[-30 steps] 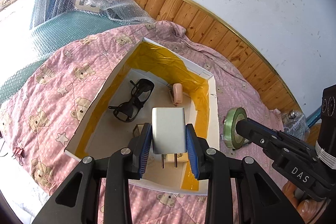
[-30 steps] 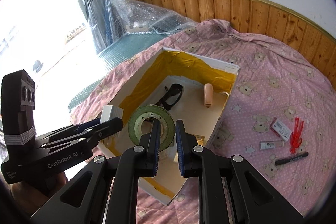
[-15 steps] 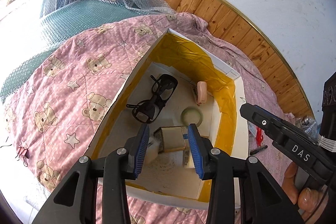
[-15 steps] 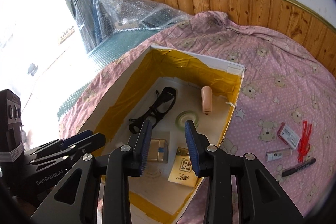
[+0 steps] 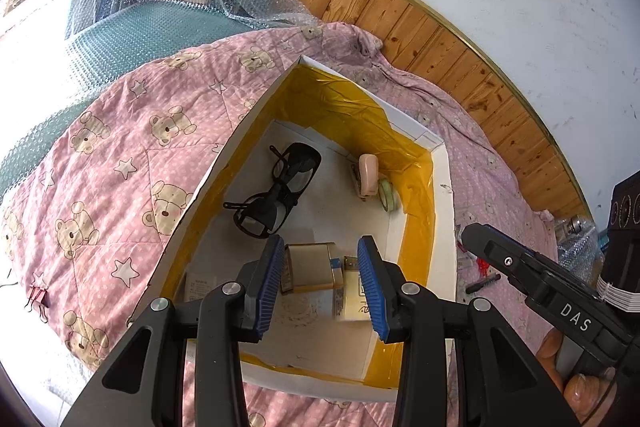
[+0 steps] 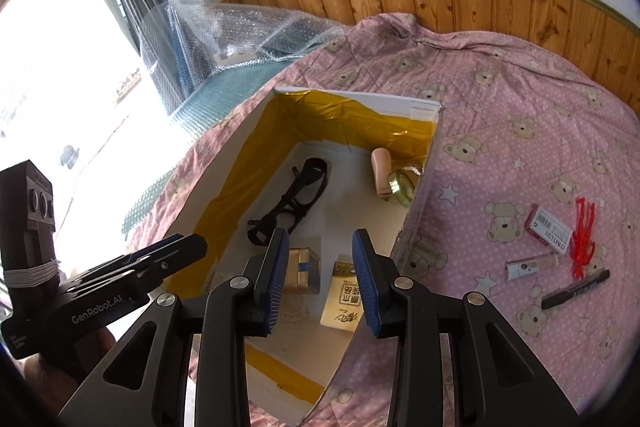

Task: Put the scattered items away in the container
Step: 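Open the left tool releasing the charger while the right tool releases the tape roll, then move both tools from the box toward the black marker and clear tube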

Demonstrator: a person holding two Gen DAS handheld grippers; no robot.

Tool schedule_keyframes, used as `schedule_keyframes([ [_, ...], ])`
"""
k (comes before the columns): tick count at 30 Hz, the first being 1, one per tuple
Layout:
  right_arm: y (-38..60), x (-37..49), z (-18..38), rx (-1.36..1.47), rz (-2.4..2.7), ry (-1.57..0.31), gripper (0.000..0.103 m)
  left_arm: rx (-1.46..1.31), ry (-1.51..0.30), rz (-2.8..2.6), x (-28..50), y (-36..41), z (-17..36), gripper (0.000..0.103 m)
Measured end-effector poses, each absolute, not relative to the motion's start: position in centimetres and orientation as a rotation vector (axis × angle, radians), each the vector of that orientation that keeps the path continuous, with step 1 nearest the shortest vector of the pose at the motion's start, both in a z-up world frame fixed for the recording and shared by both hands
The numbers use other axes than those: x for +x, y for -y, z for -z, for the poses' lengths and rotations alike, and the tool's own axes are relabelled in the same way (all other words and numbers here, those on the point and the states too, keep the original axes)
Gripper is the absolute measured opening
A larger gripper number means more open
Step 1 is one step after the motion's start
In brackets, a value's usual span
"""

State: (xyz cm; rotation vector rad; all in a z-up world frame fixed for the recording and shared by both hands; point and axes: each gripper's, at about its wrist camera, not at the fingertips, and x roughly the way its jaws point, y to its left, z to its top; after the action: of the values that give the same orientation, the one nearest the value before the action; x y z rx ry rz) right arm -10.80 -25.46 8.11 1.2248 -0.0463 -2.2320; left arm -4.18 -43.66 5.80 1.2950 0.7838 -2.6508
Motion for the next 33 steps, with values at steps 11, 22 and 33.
schedule_keyframes([
  [11, 21.8, -10.2, -8.1, 1.221, 2.231, 0.167, 0.036, 1.349, -0.71, 2.723, -4.9, 39.0, -7.1, 0.04],
  [22, 14.3, -10.3, -6.4, 1.265, 2.26, 0.352, 0.036, 1.425, -0.594, 2.824, -6.3, 31.9, -8.4, 0.04],
  [33, 8.2, -10.2, -4.9, 1.287, 2.292, 0.464, 0.036, 1.514, -0.466, 2.879, -8.0, 25.1, -8.3, 0.04],
])
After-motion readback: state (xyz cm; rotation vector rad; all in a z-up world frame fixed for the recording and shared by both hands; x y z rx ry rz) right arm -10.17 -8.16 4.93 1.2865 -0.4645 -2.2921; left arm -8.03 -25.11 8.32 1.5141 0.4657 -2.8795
